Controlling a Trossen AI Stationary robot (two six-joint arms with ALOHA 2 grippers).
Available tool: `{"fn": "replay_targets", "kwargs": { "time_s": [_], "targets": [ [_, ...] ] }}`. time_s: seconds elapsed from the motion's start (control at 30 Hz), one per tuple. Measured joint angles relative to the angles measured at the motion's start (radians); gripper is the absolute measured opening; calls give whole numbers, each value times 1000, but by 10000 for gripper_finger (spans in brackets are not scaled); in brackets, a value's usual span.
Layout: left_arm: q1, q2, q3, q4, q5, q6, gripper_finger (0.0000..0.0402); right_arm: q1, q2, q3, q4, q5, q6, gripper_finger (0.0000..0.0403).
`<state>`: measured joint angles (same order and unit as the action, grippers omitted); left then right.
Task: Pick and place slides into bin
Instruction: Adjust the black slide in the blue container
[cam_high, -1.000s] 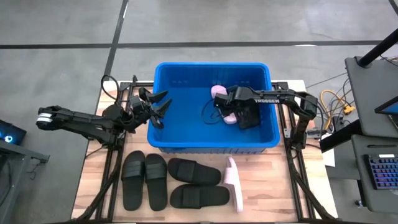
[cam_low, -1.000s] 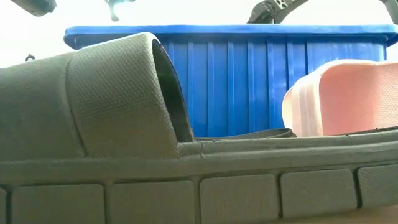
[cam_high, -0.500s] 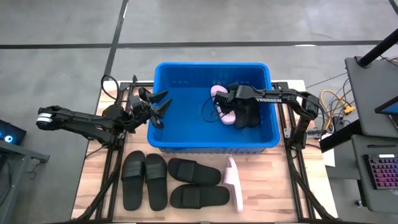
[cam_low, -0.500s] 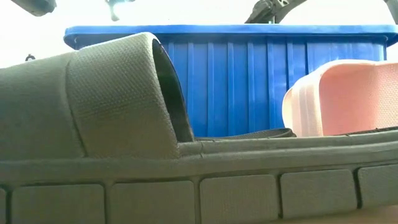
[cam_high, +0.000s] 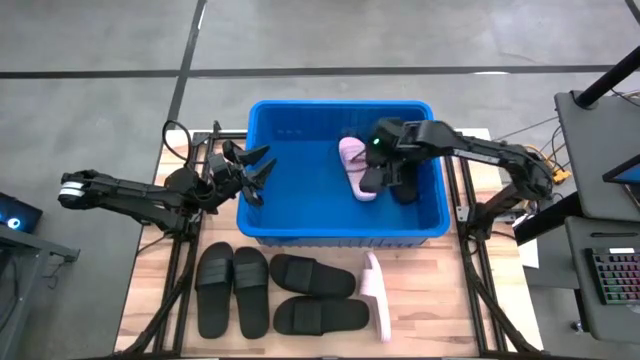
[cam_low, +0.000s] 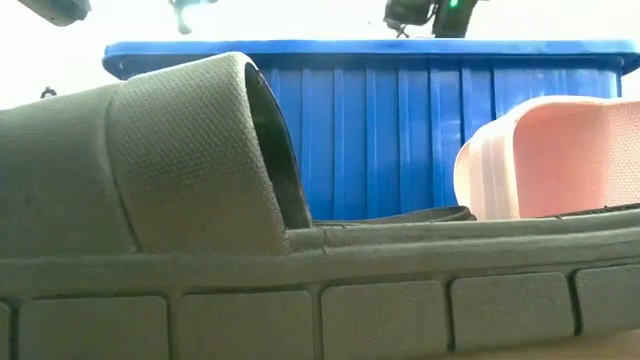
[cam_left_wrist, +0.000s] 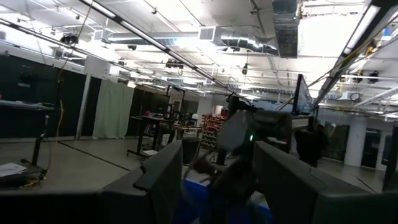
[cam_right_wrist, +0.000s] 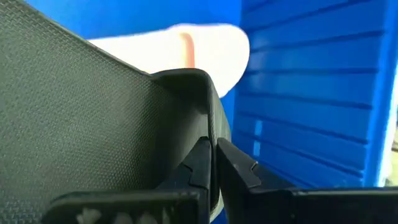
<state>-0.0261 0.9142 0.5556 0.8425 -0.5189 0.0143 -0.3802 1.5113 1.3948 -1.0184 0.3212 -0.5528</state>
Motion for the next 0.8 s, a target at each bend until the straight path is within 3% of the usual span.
{"fn": "replay_targets", "kwargs": {
  "time_s": [0.2,0.43,0.57,0.8],
  "targets": [
    [0,0,0,1,-17,0,185,-101,-78,-7,68,-192,-109,9],
    [0,0,0,5,-20,-8,185,-208,-84,-28,82,-199,-336,9],
    [-1,0,0,5,-38,-7,185,-256,-84,-55,126,-276,-452,9],
    [0,0,0,3,-42,-7,185,-310,-84,-158,140,-295,-600,9]
  ]
}}
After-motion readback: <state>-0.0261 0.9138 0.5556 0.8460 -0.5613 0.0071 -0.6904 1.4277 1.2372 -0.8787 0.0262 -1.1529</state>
